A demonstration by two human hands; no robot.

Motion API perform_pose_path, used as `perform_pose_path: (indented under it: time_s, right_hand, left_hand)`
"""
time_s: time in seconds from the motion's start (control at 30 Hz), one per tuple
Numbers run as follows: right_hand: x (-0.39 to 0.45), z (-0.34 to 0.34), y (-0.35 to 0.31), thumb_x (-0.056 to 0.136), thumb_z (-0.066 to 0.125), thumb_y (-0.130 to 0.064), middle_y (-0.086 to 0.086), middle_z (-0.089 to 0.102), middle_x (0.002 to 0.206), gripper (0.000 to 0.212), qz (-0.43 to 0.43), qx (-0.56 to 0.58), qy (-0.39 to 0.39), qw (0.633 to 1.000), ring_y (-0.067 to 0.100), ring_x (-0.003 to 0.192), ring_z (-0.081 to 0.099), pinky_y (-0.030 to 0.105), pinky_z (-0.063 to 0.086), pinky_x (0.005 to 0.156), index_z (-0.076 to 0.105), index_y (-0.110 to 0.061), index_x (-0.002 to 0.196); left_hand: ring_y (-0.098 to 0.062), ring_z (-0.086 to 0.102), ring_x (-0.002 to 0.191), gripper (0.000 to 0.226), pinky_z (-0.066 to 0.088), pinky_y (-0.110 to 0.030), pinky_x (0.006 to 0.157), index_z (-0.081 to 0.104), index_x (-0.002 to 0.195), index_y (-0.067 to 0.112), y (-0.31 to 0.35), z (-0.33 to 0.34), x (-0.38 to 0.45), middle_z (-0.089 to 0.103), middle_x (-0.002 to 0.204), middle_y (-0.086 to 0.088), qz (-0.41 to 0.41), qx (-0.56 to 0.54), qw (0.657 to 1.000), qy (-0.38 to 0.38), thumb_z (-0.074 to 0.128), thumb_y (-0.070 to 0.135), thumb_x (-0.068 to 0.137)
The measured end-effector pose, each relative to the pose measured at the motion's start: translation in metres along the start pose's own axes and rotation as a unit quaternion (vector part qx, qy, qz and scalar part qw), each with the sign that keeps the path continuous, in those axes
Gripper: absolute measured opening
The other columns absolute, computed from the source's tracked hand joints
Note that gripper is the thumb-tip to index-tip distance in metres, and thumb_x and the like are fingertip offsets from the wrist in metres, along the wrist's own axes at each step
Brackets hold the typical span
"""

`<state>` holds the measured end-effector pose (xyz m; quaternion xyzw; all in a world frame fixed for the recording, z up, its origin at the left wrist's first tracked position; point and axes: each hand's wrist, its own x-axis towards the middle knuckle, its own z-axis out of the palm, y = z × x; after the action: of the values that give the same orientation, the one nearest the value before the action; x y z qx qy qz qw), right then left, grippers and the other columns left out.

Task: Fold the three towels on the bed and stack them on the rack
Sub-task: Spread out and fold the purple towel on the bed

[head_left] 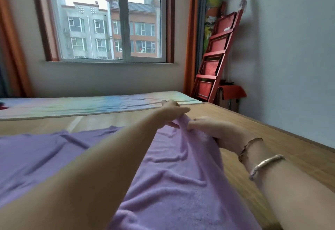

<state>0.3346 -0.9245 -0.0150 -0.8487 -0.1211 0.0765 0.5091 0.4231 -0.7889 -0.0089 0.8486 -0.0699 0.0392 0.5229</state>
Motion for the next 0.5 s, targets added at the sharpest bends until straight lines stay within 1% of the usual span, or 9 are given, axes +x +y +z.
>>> perform_pose_path:
  time_s: [0.07, 0.13, 0.17, 0.23, 0.3, 0.33, 0.4, 0.43, 0.5]
  right_hand:
    - [0.0, 0.033, -0.039, 0.095, 0.051, -0.02, 0.003, 0.063, 0.1, 0.011, -0.02, 0.011, -0.016, 1.0, 0.021, 0.103, 0.059, 0.037, 0.046, 0.097, 0.059, -0.015, 0.099]
    - [-0.002, 0.066, -0.071, 0.094, 0.056, -0.021, 0.006, 0.061, 0.098, 0.006, -0.023, 0.02, -0.03, 0.999, 0.031, 0.108, 0.061, 0.039, 0.048, 0.094, 0.059, -0.016, 0.094]
    - [0.0, 0.089, -0.088, 0.094, 0.055, -0.02, 0.008, 0.061, 0.101, 0.005, -0.033, 0.037, -0.049, 0.998, 0.03, 0.109, 0.061, 0.038, 0.049, 0.092, 0.06, -0.017, 0.093]
    - [0.007, 0.136, -0.114, 0.096, 0.048, -0.013, 0.005, 0.063, 0.112, 0.014, -0.085, 0.148, -0.113, 0.979, 0.016, 0.108, 0.062, 0.028, 0.05, 0.09, 0.061, -0.017, 0.099]
    - [0.017, 0.187, -0.139, 0.094, 0.044, -0.007, -0.005, 0.06, 0.129, 0.031, -0.155, 0.23, -0.172, 0.945, 0.004, 0.121, 0.053, 0.016, 0.046, 0.094, 0.06, -0.018, 0.116]
    - [0.021, 0.215, -0.157, 0.089, 0.047, -0.007, -0.007, 0.059, 0.132, 0.036, -0.17, 0.227, -0.184, 0.941, 0.003, 0.123, 0.051, 0.016, 0.044, 0.095, 0.061, -0.021, 0.119]
    - [0.026, 0.264, -0.19, 0.082, 0.051, -0.008, -0.007, 0.06, 0.127, 0.036, -0.176, 0.204, -0.185, 0.945, 0.006, 0.113, 0.057, 0.018, 0.044, 0.09, 0.064, -0.025, 0.112]
    - [0.028, 0.287, -0.207, 0.084, 0.05, -0.006, -0.005, 0.06, 0.126, 0.036, -0.183, 0.192, -0.181, 0.947, 0.007, 0.11, 0.058, 0.019, 0.045, 0.088, 0.064, -0.025, 0.112]
    - [0.034, 0.346, -0.246, 0.087, 0.047, -0.005, -0.007, 0.055, 0.136, 0.047, -0.206, 0.21, -0.193, 0.936, 0.008, 0.122, 0.052, 0.02, 0.042, 0.097, 0.057, -0.025, 0.128]
  left_hand:
    - [-0.028, 0.054, 0.113, 0.048, 0.058, -0.033, 0.069, 0.048, 0.132, 0.006, -0.005, -0.052, -0.018, 0.027, 0.13, -0.01, -0.003, -0.02, 0.999, 0.047, 0.062, 0.011, 0.086]
    - [-0.029, 0.054, 0.114, 0.05, 0.057, -0.035, 0.074, 0.046, 0.134, 0.009, -0.011, -0.1, -0.037, 0.027, 0.133, -0.01, -0.002, -0.036, 0.997, 0.071, 0.052, 0.0, 0.085]
    - [-0.029, 0.054, 0.114, 0.047, 0.057, -0.036, 0.076, 0.047, 0.13, 0.011, -0.018, -0.131, -0.05, 0.029, 0.134, -0.011, 0.005, -0.044, 0.995, 0.085, 0.049, -0.002, 0.085]
    - [-0.027, 0.055, 0.108, 0.042, 0.056, -0.036, 0.074, 0.048, 0.121, 0.016, -0.026, -0.191, -0.078, 0.038, 0.131, -0.013, 0.019, -0.069, 0.992, 0.104, 0.046, -0.005, 0.085]
    - [-0.024, 0.056, 0.097, 0.039, 0.054, -0.035, 0.075, 0.047, 0.113, 0.018, -0.034, -0.248, -0.108, 0.047, 0.115, -0.01, 0.025, -0.093, 0.989, 0.113, 0.045, -0.009, 0.085]
    - [-0.022, 0.055, 0.093, 0.035, 0.053, -0.034, 0.078, 0.048, 0.103, 0.019, -0.038, -0.28, -0.124, 0.05, 0.105, -0.007, 0.028, -0.1, 0.987, 0.121, 0.045, -0.01, 0.085]
    - [-0.02, 0.056, 0.087, 0.035, 0.053, -0.033, 0.078, 0.042, 0.084, 0.024, -0.046, -0.338, -0.151, 0.049, 0.091, -0.002, 0.033, -0.108, 0.985, 0.133, 0.046, -0.011, 0.085]
    - [-0.02, 0.056, 0.088, 0.035, 0.052, -0.033, 0.079, 0.041, 0.084, 0.024, -0.052, -0.366, -0.161, 0.048, 0.09, -0.002, 0.034, -0.107, 0.984, 0.136, 0.046, -0.011, 0.086]
    - [-0.022, 0.055, 0.096, 0.032, 0.052, -0.033, 0.082, 0.041, 0.101, 0.019, -0.074, -0.43, -0.186, 0.047, 0.096, -0.004, 0.03, -0.094, 0.985, 0.141, 0.043, -0.01, 0.087]
